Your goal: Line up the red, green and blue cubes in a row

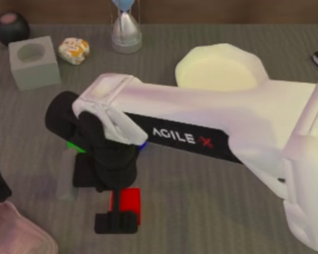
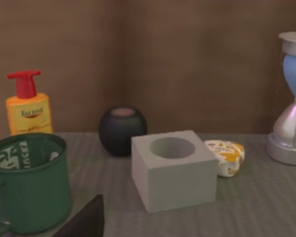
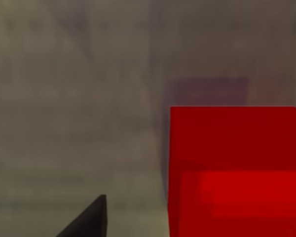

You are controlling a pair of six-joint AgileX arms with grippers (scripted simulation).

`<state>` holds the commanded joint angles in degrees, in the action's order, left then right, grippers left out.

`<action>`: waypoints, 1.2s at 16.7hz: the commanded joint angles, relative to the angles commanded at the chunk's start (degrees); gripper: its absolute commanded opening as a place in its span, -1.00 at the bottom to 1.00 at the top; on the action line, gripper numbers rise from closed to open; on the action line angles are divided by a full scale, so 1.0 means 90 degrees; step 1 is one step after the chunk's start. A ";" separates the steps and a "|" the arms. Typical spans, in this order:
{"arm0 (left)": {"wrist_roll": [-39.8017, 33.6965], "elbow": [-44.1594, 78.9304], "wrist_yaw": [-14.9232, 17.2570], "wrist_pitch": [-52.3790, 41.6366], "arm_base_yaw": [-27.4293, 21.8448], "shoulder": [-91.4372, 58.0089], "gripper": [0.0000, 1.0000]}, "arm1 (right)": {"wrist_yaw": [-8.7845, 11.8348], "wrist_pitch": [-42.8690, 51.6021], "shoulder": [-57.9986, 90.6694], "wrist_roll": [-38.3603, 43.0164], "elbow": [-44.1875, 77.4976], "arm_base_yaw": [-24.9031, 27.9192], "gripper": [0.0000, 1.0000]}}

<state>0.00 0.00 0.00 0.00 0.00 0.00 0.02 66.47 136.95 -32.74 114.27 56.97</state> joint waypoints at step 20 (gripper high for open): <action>0.0576 0.2917 0.0014 -0.1958 -0.0571 -0.3390 1.00 | 0.0258 -0.1159 -0.3731 0.0848 -0.2066 -0.1634 1.00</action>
<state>5.19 26.25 0.13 -17.62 -5.14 -30.51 2.34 56.04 103.37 -25.10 95.67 42.27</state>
